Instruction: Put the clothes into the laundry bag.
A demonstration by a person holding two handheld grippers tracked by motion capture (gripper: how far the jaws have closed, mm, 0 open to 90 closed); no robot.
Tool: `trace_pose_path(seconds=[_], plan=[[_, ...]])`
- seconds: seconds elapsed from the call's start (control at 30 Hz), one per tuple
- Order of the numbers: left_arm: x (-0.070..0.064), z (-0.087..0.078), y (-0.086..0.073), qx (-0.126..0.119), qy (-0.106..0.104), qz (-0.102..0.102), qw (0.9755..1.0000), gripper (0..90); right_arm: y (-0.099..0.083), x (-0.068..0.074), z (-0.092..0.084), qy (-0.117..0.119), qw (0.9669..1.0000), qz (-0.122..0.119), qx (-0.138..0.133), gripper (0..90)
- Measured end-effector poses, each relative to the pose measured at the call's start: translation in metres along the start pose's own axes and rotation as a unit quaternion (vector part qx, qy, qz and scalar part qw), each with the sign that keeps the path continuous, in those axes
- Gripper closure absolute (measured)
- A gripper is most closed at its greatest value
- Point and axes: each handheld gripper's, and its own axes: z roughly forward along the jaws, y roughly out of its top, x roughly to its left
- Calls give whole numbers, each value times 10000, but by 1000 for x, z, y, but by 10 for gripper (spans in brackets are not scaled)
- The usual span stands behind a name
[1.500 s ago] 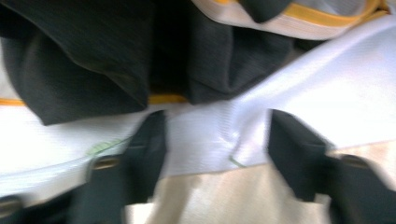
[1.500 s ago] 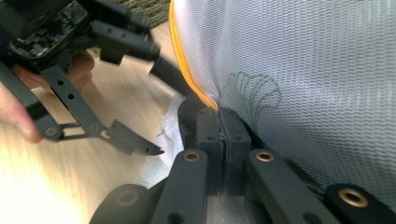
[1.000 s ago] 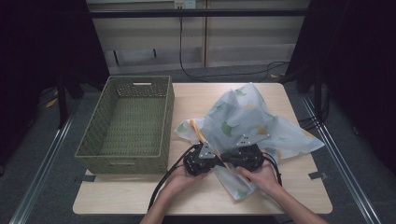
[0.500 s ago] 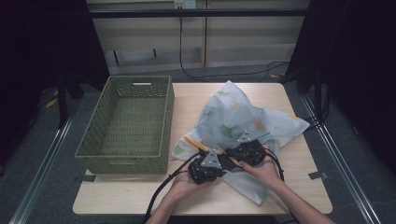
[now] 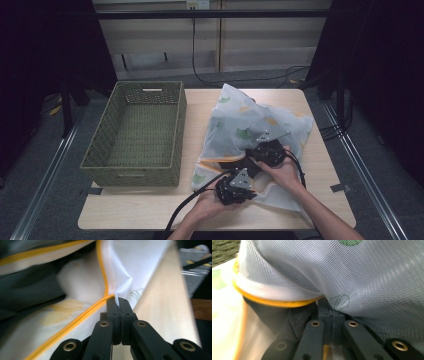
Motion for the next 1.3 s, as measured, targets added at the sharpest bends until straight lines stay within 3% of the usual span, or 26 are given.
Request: trace_pose_path(seconds=[0.03,0.07,0.13,0.17,0.2,0.27,0.3,0.37,0.43,0.57,0.63,0.73,0.83,0.87,1.03,1.07,1.17,1.23,1.3], plan=[[-3,3,4,48,-100,122,9999,895,0,-2,1,4,10000,24,4,893],[-7,6,7,24,-141,115,9998,895,0,-4,1,-46,10000,7,1,893],[-17,12,15,-189,-747,200,9968,895,1,-8,3,-154,9999,-3,5,893],[-25,19,23,146,-115,517,9985,894,2,-11,5,-337,9994,-16,-31,894],[-22,22,26,372,72,532,9979,892,2,-15,7,-457,9989,39,-37,893],[-7,19,26,355,27,371,9987,890,-1,-19,6,-446,9987,253,-37,892],[-3,16,24,116,-23,239,9996,888,-2,-20,5,-431,9987,256,-48,892],[0,8,20,-100,-5,60,9999,880,-5,-18,-1,-341,9991,236,-79,886],[5,-2,17,-184,59,-64,9998,784,-9,-19,-6,-256,9992,277,-92,882],[19,-23,6,-378,379,-396,9978,679,-16,-10,-21,25,9998,201,-84,881],[24,-33,0,-338,580,-424,9968,680,-20,-1,-30,177,9998,81,-72,889],[33,-46,-10,-210,969,-559,9935,678,-28,8,-41,345,9994,-34,12,898],[40,-60,-16,-451,1158,-769,9893,677,-38,13,-46,442,9986,-141,241,900],[42,-64,-17,-522,1191,-778,9885,682,-43,14,-47,373,9986,-170,341,900],[47,-70,-21,-531,1497,-831,9838,671,-57,9,-44,402,9956,-230,818,900],[49,-68,-22,-477,1500,-830,9840,668,-60,7,-46,357,9952,-224,887,900],[50,-51,-24,164,1670,-656,9836,652,-66,2,-53,367,9951,-98,915,900],[53,-42,-28,326,1606,-644,9844,658,-71,-1,-57,353,9953,-84,902,900],[54,-38,-32,424,1745,-695,9813,665,-74,-6,-59,355,9958,-33,849,900]])
